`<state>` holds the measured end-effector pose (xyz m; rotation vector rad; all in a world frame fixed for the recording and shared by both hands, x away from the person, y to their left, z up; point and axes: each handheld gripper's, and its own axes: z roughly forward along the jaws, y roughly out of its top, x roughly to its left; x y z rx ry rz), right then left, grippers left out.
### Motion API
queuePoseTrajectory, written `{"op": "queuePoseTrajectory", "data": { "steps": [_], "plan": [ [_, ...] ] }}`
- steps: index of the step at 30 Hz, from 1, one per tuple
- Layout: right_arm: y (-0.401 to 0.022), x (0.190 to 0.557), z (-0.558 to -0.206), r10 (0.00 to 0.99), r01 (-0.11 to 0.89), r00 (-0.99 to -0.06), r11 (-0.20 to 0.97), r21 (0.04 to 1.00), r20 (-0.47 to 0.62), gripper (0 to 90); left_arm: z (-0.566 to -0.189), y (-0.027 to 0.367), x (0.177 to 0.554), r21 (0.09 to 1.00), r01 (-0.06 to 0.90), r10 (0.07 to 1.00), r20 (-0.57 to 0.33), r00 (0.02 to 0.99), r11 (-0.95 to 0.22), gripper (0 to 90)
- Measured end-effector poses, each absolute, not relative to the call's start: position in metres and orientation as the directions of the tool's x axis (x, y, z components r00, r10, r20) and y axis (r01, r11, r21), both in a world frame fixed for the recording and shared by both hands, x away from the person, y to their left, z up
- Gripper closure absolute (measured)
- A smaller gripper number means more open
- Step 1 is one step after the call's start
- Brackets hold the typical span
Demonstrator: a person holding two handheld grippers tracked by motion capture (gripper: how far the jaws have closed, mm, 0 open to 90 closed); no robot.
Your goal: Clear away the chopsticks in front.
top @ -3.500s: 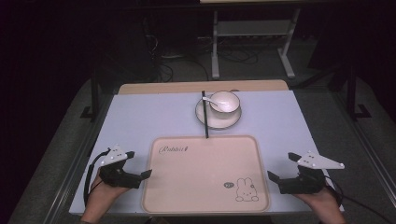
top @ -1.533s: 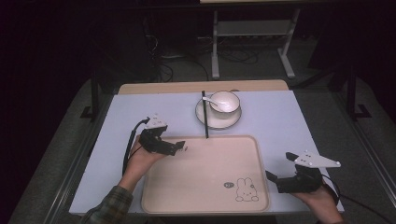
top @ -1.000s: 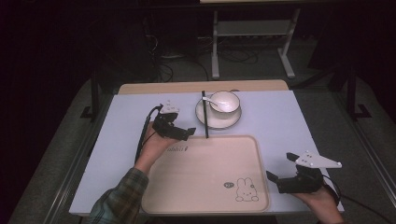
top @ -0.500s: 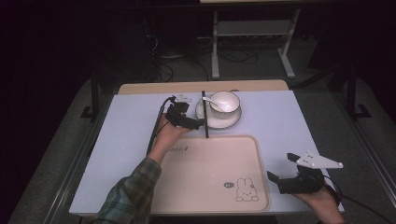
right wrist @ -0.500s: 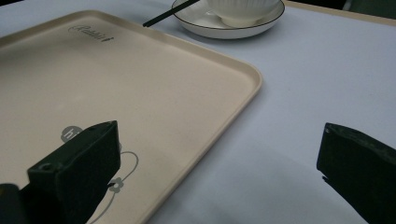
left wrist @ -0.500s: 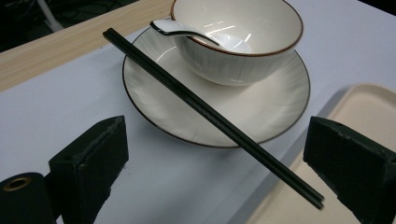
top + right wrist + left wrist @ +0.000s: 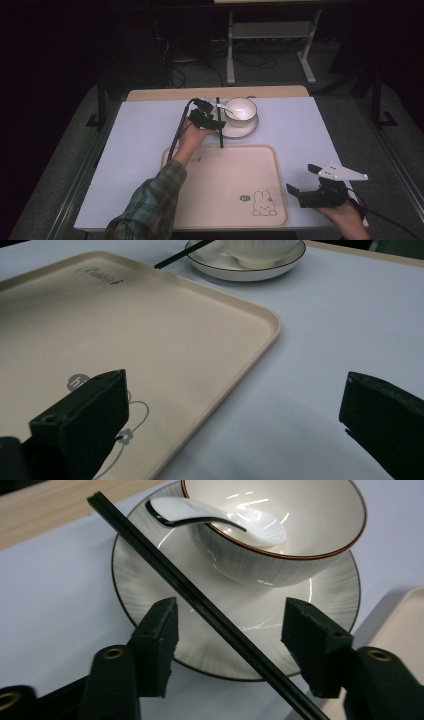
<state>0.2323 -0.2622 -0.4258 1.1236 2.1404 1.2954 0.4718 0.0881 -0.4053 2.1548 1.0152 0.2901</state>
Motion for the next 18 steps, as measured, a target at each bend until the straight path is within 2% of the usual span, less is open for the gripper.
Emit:
{"op": "queuePoseTrajectory", "data": {
  "steps": [7,18],
  "plan": [
    [-0.265,0.231,-0.425,0.799,0.431,-0.597,0.240,0.870,0.075,0.0,-0.415,0.079,0.477,0.660,0.605,0.752,-0.092,0.653,-0.445,49.7],
    [-0.264,0.231,-0.426,0.798,0.435,-0.598,0.250,0.865,0.070,0.0,-0.423,0.075,0.481,0.652,0.615,0.758,-0.094,0.645,-0.443,58.0]
  ]
}}
